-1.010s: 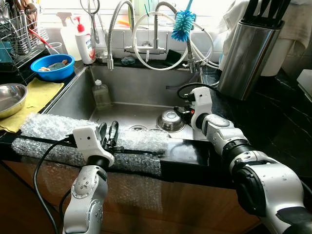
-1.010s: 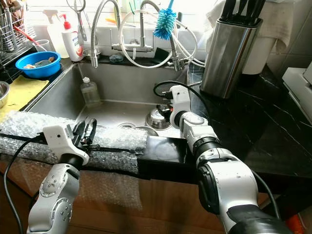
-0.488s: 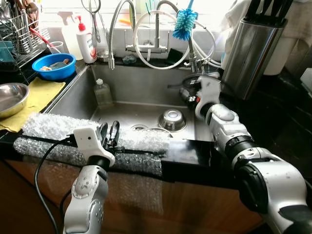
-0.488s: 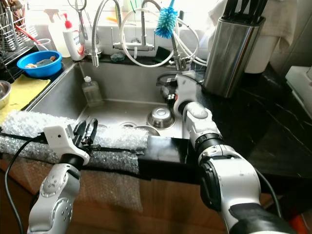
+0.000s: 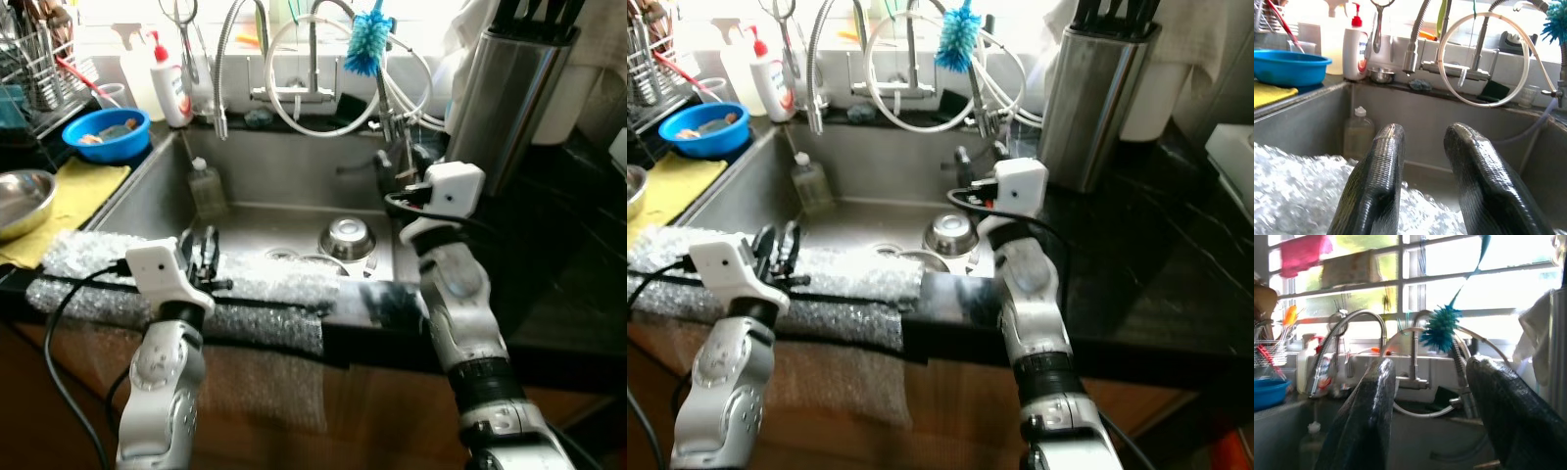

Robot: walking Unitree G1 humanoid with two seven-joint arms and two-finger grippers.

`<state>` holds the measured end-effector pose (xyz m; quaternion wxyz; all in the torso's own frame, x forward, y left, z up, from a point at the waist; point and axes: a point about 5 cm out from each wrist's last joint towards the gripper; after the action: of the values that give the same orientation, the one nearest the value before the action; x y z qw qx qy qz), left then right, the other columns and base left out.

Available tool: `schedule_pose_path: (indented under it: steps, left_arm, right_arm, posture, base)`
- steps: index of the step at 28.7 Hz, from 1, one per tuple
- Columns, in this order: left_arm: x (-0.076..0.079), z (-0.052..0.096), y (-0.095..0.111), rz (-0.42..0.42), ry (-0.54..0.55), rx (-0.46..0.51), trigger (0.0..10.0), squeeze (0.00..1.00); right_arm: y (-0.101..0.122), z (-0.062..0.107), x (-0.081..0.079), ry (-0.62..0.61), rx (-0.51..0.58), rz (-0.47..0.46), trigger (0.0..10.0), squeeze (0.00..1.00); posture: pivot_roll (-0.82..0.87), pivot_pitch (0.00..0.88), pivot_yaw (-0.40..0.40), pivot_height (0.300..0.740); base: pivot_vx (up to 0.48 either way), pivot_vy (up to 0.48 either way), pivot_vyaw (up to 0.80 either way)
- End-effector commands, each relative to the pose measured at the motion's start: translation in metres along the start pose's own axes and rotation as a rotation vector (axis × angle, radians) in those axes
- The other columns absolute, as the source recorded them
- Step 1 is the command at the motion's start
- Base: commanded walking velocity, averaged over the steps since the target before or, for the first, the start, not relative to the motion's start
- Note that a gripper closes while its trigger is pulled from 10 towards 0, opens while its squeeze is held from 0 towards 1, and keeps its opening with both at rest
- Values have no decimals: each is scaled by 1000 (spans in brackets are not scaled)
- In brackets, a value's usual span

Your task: Kitchen organization

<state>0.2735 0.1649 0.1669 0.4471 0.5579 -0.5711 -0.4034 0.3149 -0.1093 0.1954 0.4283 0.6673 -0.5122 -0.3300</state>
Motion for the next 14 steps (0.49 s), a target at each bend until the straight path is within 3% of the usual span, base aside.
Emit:
schedule_pose_path:
  steps: [1, 3, 6, 9, 14]
  left_arm:
    - [0, -2, 3, -18, 5, 16, 10000, 0]
    - [1, -1, 3, -20, -2, 18, 10000, 0]
    - [0, 2, 1, -24, 2, 10, 10000, 0]
    - [0, 3, 0, -24, 5, 7, 10000, 0]
    - [0, 0, 3, -24, 8, 15, 10000, 0]
  right_arm:
    - [-1, 11, -13, -7, -28, -11, 10000, 0]
    - [1, 30, -28, -1, -43, -42, 10000, 0]
    - [1, 28, -30, -14, -75, -33, 10000, 0]
    - [12, 13, -15, -104, -50, -35, 10000, 0]
    - [22, 2, 2, -150, -27, 9, 10000, 0]
  posture:
    - [-7, 0, 70, 740]
    - [-9, 0, 71, 740]
    - [-16, 0, 73, 740]
    - [-11, 0, 75, 740]
    - [-11, 0, 76, 740]
  base:
    - [0, 0, 0]
    - [0, 0, 0]
    - [0, 0, 0]
    - [0, 0, 0]
    - [0, 0, 0]
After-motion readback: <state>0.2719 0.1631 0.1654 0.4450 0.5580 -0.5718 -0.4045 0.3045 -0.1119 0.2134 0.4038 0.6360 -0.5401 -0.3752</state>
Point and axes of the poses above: a point about 5 cm out from each wrist's last joint towards the gripper, its own z axis pointing back from the gripper into the wrist, its own y axis along the axis of the wrist's last joint, x = y × z, and after that the axes turned 7 degrees about -z, right-handed
